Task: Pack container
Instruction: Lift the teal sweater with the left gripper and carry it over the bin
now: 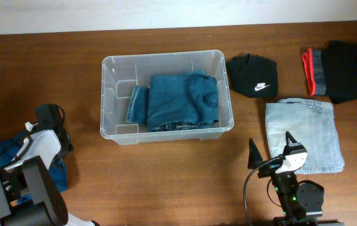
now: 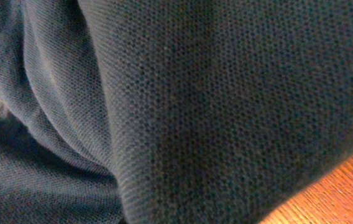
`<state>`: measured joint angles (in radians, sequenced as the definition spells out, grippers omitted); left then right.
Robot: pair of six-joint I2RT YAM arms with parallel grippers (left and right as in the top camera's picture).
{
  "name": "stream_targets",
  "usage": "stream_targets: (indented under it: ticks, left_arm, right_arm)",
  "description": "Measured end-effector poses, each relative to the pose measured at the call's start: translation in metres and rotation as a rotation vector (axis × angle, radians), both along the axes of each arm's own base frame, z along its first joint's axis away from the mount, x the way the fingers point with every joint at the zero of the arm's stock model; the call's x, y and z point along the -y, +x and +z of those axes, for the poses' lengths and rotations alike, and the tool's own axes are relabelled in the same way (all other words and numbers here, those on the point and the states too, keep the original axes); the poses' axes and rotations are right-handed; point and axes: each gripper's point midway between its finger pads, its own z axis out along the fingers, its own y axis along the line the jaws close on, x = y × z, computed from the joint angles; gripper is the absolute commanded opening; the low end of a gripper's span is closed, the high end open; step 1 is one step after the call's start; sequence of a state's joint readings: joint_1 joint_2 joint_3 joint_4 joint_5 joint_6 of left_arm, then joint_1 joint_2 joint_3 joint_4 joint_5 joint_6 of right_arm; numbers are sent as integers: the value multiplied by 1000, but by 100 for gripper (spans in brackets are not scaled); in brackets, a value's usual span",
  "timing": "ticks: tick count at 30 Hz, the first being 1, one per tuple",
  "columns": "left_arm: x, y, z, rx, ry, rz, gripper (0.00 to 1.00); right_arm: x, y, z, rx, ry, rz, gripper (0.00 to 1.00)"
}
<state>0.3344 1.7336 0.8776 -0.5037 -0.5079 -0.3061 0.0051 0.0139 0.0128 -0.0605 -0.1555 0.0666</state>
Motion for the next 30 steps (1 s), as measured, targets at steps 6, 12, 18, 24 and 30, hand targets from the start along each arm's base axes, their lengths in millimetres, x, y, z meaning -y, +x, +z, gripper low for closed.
stream_targets:
  ticks: [6,12,18,24,30]
  left_arm:
    - [4,4,4,6,-51,-1,1]
    - [20,40,36,148,-175,-43,1]
    - [29,86,134,463,-197,-129,1]
    - [42,90,235,722,-153,-216,1]
    - [62,78,299,887,-132,-295,1]
  right_arm:
    - [0,0,0,0,0,0,99]
    - [0,0,0,0,0,0,99]
    - [0,0,0,0,1,0,99]
    - [0,0,0,0,0,0,98]
    - [0,0,0,0,0,0,98]
